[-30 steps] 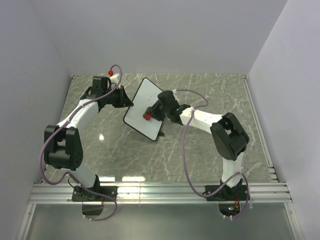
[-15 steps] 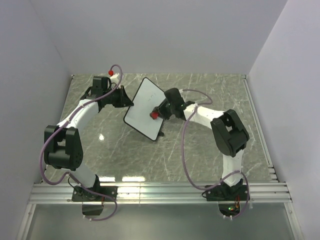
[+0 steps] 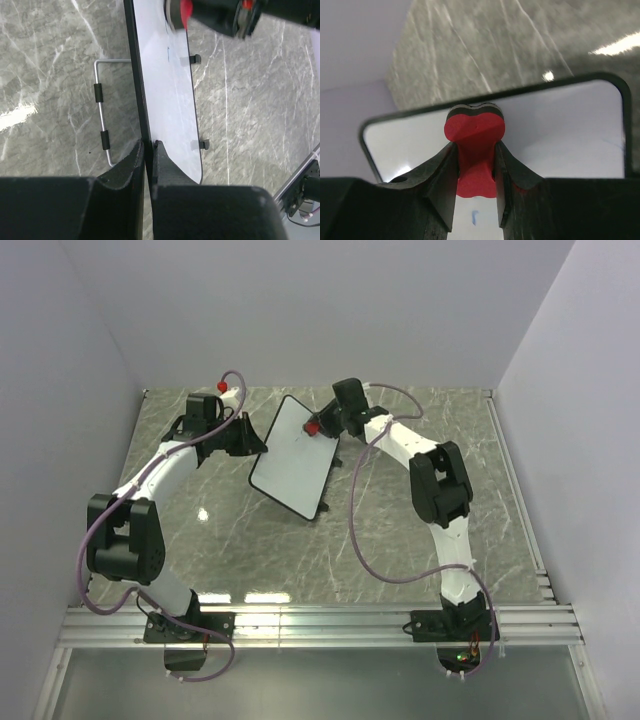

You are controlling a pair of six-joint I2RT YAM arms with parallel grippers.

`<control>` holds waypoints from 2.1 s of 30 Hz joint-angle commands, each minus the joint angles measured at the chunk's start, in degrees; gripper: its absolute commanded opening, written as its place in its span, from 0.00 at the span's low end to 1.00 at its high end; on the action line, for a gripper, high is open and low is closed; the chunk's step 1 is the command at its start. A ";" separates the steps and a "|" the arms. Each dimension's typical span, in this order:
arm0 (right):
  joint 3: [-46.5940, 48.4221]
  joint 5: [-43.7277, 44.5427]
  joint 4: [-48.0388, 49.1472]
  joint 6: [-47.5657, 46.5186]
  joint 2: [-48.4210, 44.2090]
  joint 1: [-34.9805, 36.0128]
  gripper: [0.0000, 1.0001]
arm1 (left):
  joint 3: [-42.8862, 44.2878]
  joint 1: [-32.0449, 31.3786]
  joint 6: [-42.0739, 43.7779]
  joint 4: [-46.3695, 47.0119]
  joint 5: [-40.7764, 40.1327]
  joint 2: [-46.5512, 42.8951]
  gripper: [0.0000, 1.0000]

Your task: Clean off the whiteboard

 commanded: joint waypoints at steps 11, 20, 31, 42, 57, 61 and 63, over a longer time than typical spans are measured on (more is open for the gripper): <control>1.02 0.47 4.04 4.57 1.93 3.60 0.00 | -3.38 -3.16 2.77 -5.53 2.34 -1.66 0.00; -14.30 -0.05 11.16 7.30 -4.15 11.07 0.00 | -3.29 -3.16 2.68 -5.00 2.86 -0.95 0.00; -6.83 1.62 5.64 5.37 -2.66 10.82 0.00 | -3.82 -3.24 2.86 -5.00 2.51 -1.83 0.00; -2.00 3.90 -1.13 1.33 1.65 1.86 0.00 | -5.76 -3.24 2.51 -4.12 2.16 -3.85 0.00; 12.41 4.61 -5.54 -0.18 10.09 -1.05 0.00 | -5.58 -4.12 3.03 -5.35 1.19 -4.38 0.00; 10.41 4.16 -3.60 0.53 8.16 0.53 0.00 | -5.14 -4.38 3.30 -5.88 0.93 -4.12 0.00; 7.25 4.16 -1.94 0.97 6.23 1.93 0.00 | -4.62 -4.47 3.30 -6.41 0.84 -3.85 0.00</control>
